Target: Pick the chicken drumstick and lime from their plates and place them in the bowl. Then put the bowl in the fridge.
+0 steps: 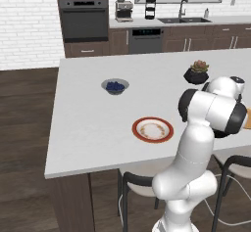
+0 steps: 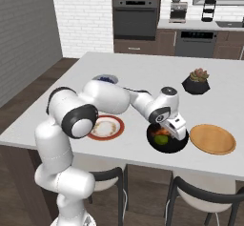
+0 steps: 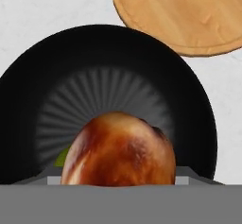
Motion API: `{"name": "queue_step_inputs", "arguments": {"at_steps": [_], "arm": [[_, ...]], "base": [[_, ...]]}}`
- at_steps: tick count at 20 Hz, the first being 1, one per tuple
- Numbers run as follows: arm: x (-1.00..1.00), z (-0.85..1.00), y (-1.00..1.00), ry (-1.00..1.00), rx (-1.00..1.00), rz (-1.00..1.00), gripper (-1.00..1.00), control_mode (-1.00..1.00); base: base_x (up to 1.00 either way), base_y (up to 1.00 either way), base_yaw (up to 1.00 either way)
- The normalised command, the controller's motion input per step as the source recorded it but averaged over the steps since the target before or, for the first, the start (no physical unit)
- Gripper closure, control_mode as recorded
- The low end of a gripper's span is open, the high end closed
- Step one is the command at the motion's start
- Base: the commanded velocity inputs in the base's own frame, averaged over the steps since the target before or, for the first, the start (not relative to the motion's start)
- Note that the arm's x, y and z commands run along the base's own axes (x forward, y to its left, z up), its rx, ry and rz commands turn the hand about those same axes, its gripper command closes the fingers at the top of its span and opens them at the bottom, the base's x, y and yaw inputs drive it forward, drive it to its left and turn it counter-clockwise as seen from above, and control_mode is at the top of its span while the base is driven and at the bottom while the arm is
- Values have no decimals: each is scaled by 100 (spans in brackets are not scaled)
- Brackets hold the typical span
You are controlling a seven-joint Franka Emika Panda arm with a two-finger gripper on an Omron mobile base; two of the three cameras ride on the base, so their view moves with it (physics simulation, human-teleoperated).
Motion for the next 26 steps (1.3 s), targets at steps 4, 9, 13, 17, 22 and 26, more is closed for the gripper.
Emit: {"name": "queue_step_inputs", "arguments": {"at_steps": [4, 9, 13, 17, 22, 26], "arm": [[-1, 1, -8, 4, 1, 27, 100, -100], [0, -2, -11, 5, 0, 32, 100, -100], [2, 0, -19, -2, 0, 31, 100, -100], [7, 0, -17, -5, 0, 29, 100, -100], [14, -7, 0, -4, 0, 23, 100, -100], [5, -22, 0, 0, 0, 11, 100, -100]], "base": [[0, 0, 0], [0, 0, 0], [0, 0, 0], [0, 0, 0], [0, 0, 0], [0, 0, 0]]}}
